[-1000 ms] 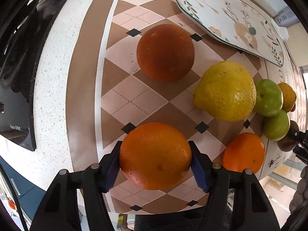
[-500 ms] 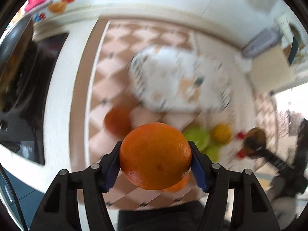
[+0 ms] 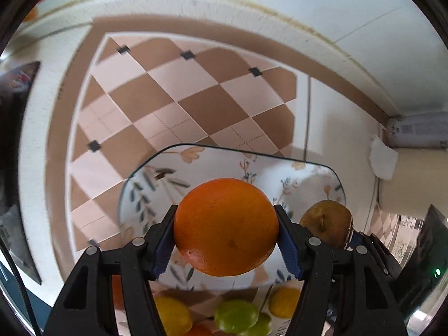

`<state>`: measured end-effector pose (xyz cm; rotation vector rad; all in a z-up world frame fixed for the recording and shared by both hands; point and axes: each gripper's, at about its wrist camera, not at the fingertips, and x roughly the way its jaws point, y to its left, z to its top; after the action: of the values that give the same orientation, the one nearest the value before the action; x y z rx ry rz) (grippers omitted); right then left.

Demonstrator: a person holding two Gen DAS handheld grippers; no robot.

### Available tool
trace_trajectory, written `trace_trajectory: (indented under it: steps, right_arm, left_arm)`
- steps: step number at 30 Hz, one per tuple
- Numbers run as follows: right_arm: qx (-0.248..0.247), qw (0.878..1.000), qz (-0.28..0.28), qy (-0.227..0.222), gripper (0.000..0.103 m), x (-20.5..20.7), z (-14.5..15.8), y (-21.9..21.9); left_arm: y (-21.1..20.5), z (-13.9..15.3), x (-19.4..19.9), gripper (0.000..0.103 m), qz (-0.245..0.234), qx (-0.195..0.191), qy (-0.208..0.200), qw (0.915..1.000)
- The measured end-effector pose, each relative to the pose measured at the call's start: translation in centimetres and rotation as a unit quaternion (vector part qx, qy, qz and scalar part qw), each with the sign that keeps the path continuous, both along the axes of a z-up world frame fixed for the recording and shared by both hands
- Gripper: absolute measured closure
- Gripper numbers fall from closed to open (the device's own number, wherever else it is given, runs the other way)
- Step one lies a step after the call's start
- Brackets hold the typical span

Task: Organize fruits
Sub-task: 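Place the orange on the plate with the left gripper while the right places the persimmon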

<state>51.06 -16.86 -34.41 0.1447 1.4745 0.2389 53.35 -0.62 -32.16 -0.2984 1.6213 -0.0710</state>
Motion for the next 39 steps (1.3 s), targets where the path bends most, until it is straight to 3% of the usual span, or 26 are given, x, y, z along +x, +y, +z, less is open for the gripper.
trace_trajectory:
  steps: [4,13,14,16,18,19,20,21,23,30,39]
  right_arm:
    - [-0.007,1.000,0.024,0.012,0.037,1.1,-1.3,0.6]
    - [-0.003,0.999,0.045,0.030,0.035,2.7,-2.5,1.3]
    - [0.000,0.998,0.049,0.034,0.034,2.8,-2.5,1.3]
    - [-0.001,0.998,0.052,0.039,0.021,2.9,-2.5,1.3]
    - [-0.004,0.998,0.056,0.039,0.019,2.9,-2.2,1.2]
    - [-0.002,0.998,0.056,0.041,0.019,2.9,-2.2,1.1]
    - [-0.001,0.998,0.056,0.042,0.019,2.9,-2.1,1.0]
    - [-0.002,0.997,0.057,0.044,0.015,2.9,-2.1,0.9]
    - [-0.006,0.997,0.060,0.048,0.011,2.8,-2.1,0.8]
    - [0.000,0.997,0.057,0.043,0.011,2.0,-0.6,-0.9]
    - [-0.030,0.999,0.024,0.022,0.011,-1.2,3.1,-2.6]
  left_arm:
    - [-0.6,-2.3,0.8,0.040,0.001,-0.012,0.033,0.9994]
    - [-1.9,-4.3,1.9,0.040,-0.004,-0.013,0.064,0.9979]
    - [-2.0,-4.3,2.0,0.040,-0.004,-0.011,0.063,0.9979]
    - [-2.1,-4.3,2.2,0.040,-0.007,-0.005,0.058,0.9983]
    - [-3.0,-4.7,2.6,0.040,-0.006,0.002,0.057,0.9984]
    - [-3.1,-4.8,2.7,0.037,-0.006,0.002,0.057,0.9984]
    - [-3.0,-4.8,2.7,0.025,-0.005,-0.003,0.056,0.9984]
    - [-3.1,-4.6,2.8,0.015,-0.006,0.001,0.054,0.9985]
    - [-3.3,-4.4,3.1,0.015,-0.008,0.008,0.046,0.9989]
    - [-2.9,-2.0,2.9,0.015,-0.004,0.019,0.019,0.9996]
    - [-0.5,3.2,-1.7,0.015,0.006,0.082,-0.059,0.9949]
